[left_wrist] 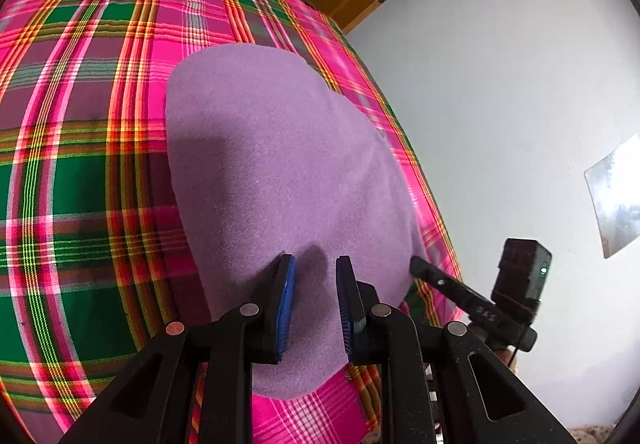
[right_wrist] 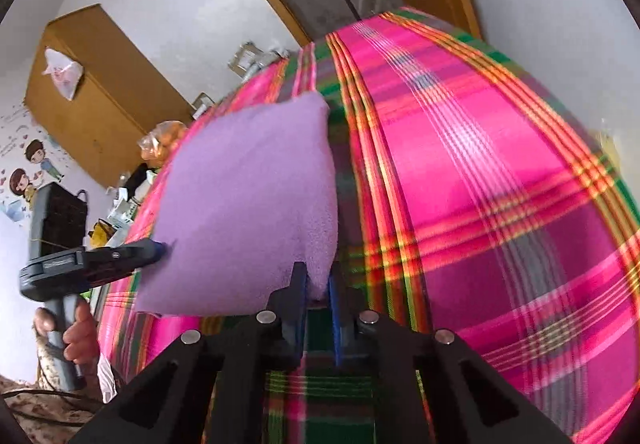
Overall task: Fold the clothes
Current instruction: 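Grasp the folded sweatshirt edge with both grippers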
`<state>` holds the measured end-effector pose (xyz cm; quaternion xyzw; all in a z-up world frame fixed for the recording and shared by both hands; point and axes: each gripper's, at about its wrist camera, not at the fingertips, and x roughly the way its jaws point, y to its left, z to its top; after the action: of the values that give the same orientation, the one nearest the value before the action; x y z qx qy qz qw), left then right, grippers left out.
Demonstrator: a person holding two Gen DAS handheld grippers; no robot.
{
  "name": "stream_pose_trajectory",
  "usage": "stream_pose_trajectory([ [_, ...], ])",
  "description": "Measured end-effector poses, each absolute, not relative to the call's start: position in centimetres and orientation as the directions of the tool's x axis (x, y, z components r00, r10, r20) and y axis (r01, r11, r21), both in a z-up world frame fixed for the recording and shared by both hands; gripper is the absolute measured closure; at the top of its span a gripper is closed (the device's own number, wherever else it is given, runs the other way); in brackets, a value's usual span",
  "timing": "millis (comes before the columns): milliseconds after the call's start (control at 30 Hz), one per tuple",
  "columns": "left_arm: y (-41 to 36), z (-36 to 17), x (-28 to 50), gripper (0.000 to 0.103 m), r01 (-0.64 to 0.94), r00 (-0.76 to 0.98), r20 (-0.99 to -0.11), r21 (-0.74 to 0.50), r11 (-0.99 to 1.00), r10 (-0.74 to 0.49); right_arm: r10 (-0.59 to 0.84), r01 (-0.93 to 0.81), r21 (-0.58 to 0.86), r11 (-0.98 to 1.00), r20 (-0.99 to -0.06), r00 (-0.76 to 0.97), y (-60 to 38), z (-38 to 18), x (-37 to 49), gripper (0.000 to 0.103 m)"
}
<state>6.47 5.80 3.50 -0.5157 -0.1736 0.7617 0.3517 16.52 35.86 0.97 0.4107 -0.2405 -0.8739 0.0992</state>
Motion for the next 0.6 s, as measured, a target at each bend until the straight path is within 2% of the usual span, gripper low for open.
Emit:
stream_pose_trajectory([
  [67,5.9,3.7,6.6,0.082,-0.369,-0.223,-0.669,-0.615,-0.697,0.708,-0.371,-0.027,0.502,-0.865,-0.673,-0.640,36.0,1.0,16.5,0.090],
  [133,5.8,4.2,6.6,0.082,-0.377,-0.225,-0.675,-0.604,-0.702,0.702,-0.350,-0.035,0.479,-0.877,-0.688,-0.635,36.1,1.4,16.5,0.082],
  [333,5.2,5.3,5.1,0.081,-0.374,-0.270,-0.690,-0.567,-0.734,0.671,-0.274,-0.037,0.423,-0.905,-0.648,-0.711,36.8,4.2,16.1,0.082],
  [600,4.3,5.9,1.9,0.081,-0.339,-0.323,-0.697,-0.547,-0.765,0.641,-0.297,0.061,0.366,-0.928,-0.634,-0.714,33.5,6.8,10.3,0.082],
])
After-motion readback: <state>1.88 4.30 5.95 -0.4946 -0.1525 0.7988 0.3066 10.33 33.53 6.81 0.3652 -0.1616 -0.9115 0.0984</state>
